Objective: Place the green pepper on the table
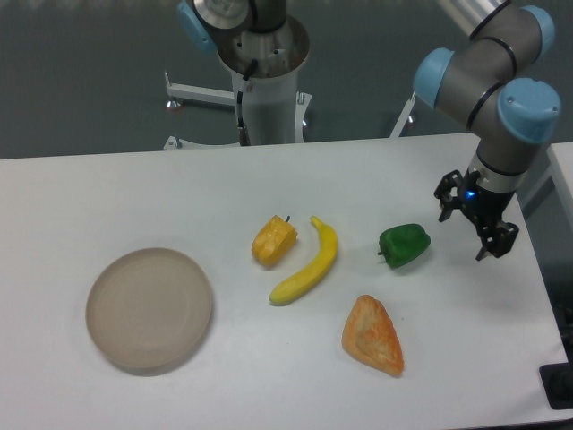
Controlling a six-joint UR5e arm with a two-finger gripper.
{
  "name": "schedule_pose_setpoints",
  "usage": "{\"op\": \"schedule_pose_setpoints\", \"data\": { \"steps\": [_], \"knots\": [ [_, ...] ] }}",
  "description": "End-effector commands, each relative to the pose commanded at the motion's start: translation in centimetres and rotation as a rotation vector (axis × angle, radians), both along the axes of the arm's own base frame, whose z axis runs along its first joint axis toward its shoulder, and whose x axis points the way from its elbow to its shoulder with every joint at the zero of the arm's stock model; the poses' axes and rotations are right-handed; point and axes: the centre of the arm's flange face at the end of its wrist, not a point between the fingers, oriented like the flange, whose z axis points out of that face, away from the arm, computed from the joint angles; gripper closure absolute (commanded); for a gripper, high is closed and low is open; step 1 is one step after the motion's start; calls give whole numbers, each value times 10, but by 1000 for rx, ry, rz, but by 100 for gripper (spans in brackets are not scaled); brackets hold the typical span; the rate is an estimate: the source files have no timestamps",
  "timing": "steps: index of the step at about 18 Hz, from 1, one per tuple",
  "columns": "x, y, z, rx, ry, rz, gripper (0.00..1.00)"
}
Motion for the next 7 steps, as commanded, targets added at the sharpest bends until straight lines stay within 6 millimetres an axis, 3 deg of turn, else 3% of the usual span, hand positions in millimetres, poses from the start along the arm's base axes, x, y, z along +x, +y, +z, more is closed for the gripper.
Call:
{"op": "schedule_pose_setpoints", "data": {
  "steps": [7],
  "knots": [
    [-3, 5, 3, -2, 14, 17, 0]
  ]
}}
